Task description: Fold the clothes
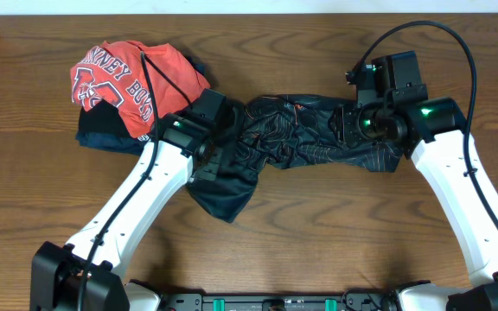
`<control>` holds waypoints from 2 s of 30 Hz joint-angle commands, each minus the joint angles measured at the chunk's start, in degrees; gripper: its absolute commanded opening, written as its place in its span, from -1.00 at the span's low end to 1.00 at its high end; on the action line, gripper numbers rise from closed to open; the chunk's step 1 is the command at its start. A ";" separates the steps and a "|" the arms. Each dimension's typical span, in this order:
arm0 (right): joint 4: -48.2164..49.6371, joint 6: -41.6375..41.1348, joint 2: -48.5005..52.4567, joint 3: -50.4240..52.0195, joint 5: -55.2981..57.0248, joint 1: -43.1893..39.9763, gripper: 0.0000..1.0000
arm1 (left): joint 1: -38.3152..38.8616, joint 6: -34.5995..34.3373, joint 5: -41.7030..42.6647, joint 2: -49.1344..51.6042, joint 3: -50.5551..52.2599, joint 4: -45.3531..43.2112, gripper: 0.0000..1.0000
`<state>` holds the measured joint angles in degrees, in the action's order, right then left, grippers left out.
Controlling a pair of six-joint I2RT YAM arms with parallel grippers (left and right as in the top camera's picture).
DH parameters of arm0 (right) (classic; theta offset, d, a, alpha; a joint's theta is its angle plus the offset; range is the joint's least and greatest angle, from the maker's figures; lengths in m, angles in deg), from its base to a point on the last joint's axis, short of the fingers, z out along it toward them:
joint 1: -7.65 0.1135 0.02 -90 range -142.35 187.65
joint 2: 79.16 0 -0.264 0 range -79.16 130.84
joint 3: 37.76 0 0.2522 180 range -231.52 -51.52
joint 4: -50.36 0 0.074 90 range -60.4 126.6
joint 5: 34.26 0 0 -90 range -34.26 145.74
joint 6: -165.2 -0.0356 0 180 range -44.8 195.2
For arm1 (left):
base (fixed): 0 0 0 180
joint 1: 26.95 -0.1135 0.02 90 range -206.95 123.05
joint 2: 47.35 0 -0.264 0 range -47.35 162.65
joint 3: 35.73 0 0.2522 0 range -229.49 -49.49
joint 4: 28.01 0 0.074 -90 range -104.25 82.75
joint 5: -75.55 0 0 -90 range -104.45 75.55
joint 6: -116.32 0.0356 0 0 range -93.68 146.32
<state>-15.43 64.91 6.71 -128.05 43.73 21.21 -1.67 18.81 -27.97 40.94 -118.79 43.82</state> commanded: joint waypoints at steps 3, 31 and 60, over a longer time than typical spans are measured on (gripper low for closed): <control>-0.09 -0.83 0.02 -0.28 -0.17 -1.16 0.09 | 0.26 -2.97 1.27 0.00 0.61 0.52 -0.34; -1.14 -4.28 0.02 -0.28 -0.24 -10.34 0.50 | 10.60 -0.28 21.84 9.79 17.86 -18.16 -0.20; 2.97 -7.19 8.15 7.48 4.72 -16.68 0.53 | 7.15 -3.34 -9.70 -11.91 -11.37 8.52 -0.88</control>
<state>-14.17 59.95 12.72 -122.79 47.68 5.52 6.81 15.82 -32.42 31.44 -129.28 51.64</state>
